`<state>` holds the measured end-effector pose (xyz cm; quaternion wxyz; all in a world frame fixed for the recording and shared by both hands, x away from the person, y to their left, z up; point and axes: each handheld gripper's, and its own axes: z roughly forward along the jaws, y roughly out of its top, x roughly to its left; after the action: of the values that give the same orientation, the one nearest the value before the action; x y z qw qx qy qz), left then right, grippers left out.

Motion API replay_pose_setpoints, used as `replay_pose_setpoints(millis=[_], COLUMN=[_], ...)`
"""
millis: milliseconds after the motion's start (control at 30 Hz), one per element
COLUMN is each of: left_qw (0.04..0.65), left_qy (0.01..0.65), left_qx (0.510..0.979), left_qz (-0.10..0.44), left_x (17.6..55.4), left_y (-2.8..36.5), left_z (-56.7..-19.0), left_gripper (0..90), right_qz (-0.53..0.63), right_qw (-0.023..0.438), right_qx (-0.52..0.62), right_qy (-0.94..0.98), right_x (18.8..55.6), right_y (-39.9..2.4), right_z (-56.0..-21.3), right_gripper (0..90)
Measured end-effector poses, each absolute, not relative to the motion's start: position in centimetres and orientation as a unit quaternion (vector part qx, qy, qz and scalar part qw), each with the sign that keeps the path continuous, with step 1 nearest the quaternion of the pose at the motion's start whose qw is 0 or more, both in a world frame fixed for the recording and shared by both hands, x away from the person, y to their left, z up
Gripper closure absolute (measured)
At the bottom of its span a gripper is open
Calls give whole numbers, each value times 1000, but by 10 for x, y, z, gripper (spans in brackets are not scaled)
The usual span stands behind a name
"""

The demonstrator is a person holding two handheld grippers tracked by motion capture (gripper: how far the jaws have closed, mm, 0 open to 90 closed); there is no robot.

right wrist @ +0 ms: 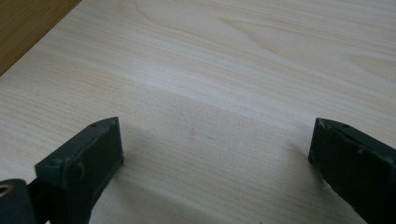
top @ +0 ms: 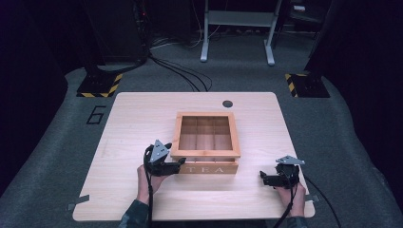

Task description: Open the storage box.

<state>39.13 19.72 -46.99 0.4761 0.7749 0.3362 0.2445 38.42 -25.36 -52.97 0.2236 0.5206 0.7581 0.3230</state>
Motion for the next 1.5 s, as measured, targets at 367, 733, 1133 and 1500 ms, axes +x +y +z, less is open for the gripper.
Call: replay_pose_setpoints(millis=[367,733,1133,1500], left_qw=[490,503,502,488], left_qy=[340,348,363,357], left_qx=[757,743,738,744], left_qz=[268,271,266,283], left_x=[398,410,428,428], left_y=[195,193,192,192], left_z=[-459,-434,-410,-405], left_gripper=[235,247,297,340], right_qz=[323,323,324,323], right_qw=[223,223,223,223], right_qx=[521,520,522,521], right_qy=[758,759,757,757], right_x=[384,384,384,384], right_y=[-254,-254,-254,-254], right_z=[-530,-530,-530,-530], right_gripper=[23,23,23,23])
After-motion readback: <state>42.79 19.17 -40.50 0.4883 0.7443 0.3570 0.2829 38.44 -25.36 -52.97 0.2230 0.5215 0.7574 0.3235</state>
